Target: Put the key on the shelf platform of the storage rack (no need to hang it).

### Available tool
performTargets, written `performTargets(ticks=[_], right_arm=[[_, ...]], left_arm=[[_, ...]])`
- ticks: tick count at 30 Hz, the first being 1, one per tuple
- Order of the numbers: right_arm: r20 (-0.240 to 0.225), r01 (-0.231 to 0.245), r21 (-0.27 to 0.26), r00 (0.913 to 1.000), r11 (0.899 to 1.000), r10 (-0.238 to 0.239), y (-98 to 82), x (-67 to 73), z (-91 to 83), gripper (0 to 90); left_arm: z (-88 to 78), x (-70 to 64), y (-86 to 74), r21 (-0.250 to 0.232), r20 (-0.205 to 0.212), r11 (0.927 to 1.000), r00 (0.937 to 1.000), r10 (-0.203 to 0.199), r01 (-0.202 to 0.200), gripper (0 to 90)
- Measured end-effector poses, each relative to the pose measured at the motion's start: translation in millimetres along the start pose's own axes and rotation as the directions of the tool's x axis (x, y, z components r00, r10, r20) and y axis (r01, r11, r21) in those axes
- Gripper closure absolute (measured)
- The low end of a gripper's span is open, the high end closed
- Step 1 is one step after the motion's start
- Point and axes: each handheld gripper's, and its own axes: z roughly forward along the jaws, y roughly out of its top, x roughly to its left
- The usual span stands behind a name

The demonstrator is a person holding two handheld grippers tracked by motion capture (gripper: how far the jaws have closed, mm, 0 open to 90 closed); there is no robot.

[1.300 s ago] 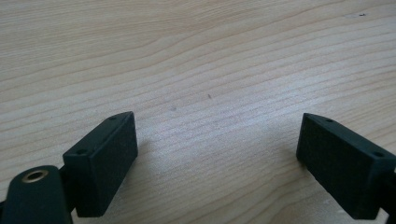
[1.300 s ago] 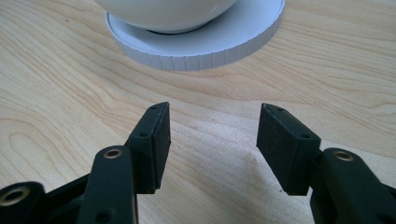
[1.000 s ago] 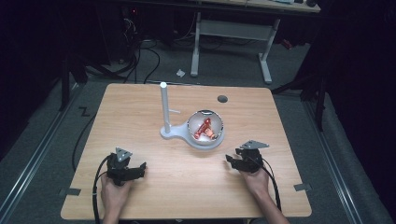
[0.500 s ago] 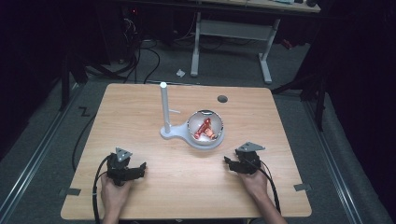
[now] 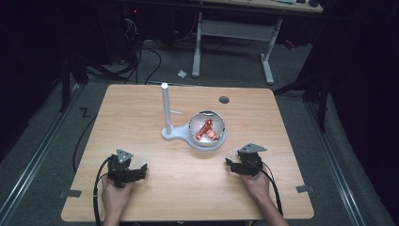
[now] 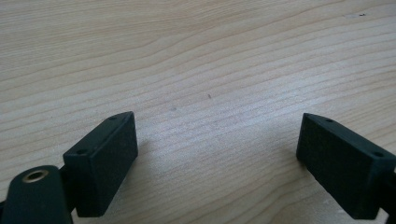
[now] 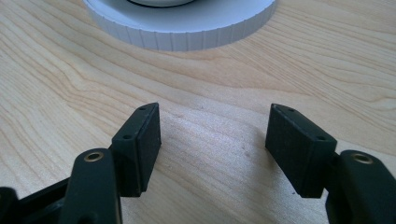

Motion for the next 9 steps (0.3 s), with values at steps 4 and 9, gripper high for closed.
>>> performTargets(ticks=[4,9], right_arm=[[0.002,-0.002,-0.001,1.0000,1.000,0.002,-0.1,0.0,0.2,34.9],[0.006,-0.007,0.001,1.0000,1.000,0.007,-0.1,0.3,0.0,34.7]], left_arm=[[0.0,0.0,0.0,0.000,0.000,1.0000,1.0000,0.000,0.000,12.8],[0.3,0.0,0.3,0.000,-0.001,1.0000,1.0000,-0.001,0.001,12.8]])
